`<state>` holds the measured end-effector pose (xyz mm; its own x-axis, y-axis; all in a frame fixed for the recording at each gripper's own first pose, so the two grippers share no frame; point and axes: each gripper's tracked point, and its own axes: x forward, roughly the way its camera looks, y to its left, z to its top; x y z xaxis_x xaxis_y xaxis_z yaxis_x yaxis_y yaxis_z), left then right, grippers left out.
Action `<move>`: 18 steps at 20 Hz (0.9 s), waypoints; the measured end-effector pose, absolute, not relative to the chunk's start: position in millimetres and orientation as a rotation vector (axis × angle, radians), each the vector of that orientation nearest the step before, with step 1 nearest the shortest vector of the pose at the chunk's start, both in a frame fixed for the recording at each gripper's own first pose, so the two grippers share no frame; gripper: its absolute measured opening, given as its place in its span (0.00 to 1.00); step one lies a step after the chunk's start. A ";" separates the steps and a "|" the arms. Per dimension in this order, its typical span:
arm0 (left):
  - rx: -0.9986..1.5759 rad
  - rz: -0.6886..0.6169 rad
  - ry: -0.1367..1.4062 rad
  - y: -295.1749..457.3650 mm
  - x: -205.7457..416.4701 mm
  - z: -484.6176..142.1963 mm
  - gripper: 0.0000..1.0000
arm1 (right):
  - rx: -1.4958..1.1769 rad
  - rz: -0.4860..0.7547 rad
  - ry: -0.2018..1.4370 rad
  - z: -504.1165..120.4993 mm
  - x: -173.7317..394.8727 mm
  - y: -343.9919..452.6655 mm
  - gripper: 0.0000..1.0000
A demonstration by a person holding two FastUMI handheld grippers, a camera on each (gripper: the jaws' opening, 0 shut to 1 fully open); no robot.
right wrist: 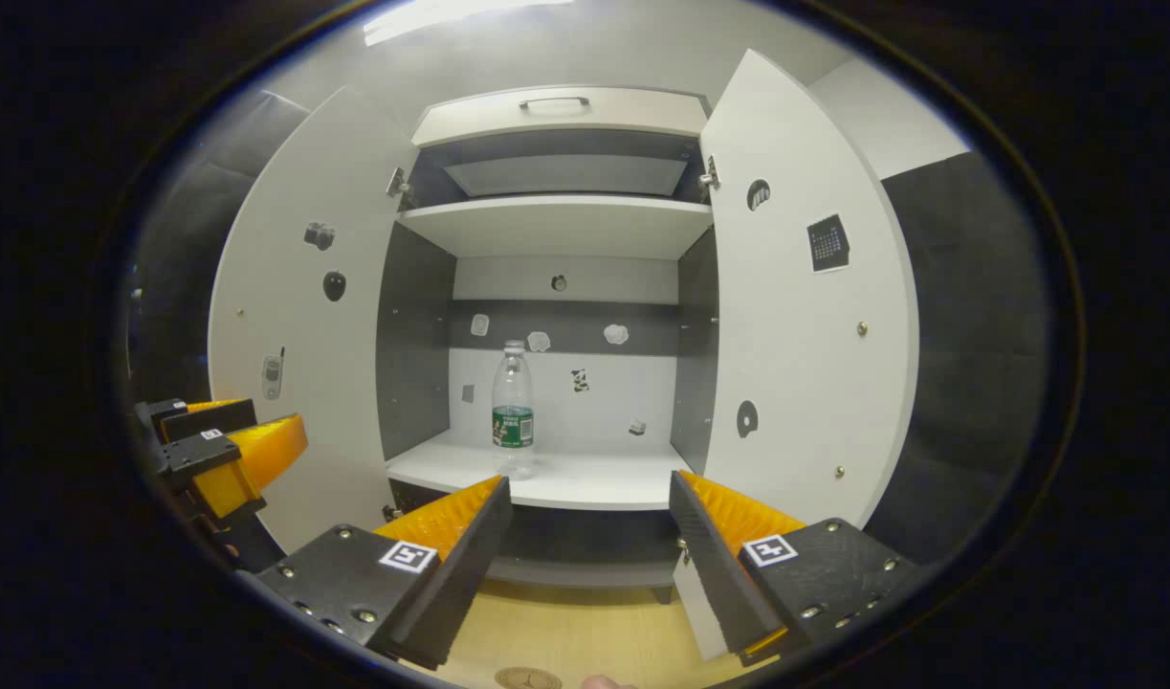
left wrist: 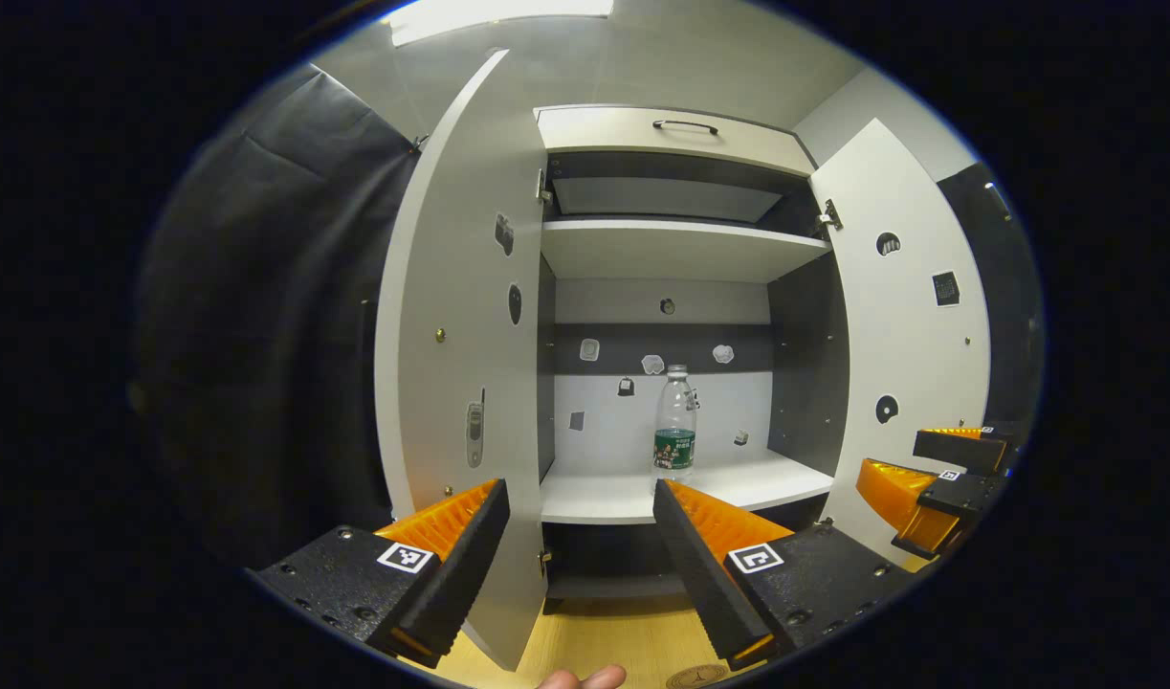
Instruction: Grasp the bottle in the cabinet with the left hand and place it on the coaster, then close the right door with the right hand and the left door with the left hand.
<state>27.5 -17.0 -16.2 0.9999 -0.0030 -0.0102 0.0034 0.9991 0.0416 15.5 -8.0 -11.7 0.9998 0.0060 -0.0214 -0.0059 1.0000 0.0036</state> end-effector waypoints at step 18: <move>0.040 -0.152 0.024 -111.1 189.4 -33.3 0.96 | 0.021 -0.024 0.106 -34.7 22.4 -43.7 1.00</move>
